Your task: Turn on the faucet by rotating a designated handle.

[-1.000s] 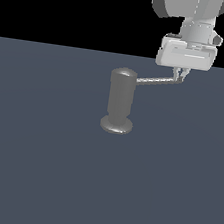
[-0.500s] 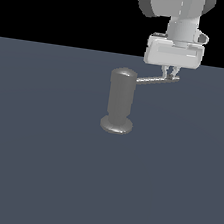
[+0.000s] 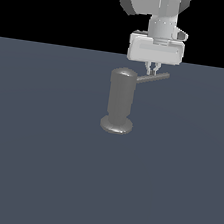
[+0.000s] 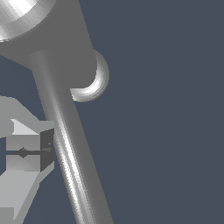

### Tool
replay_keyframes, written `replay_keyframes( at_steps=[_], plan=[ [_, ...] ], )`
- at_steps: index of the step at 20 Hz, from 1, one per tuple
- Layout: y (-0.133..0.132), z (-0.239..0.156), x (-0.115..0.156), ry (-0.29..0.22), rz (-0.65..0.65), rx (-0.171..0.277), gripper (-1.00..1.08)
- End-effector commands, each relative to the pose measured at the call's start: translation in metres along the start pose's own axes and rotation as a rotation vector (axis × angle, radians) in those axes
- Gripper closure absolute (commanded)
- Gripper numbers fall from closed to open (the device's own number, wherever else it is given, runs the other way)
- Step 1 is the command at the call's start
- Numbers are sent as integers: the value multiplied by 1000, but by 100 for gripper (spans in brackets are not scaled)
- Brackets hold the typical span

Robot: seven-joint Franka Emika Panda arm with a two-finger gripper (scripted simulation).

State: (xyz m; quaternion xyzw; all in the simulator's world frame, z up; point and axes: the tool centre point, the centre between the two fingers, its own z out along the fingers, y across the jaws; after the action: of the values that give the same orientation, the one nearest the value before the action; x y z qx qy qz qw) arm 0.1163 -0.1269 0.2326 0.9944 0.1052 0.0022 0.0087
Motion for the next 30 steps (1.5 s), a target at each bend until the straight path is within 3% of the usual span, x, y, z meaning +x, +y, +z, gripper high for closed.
replay_keyframes(
  at_steps=[1,30],
  plan=[
    [-54,5,25,7,-55,19,108],
    [-178,6,100,1,-48,18,108]
  ],
)
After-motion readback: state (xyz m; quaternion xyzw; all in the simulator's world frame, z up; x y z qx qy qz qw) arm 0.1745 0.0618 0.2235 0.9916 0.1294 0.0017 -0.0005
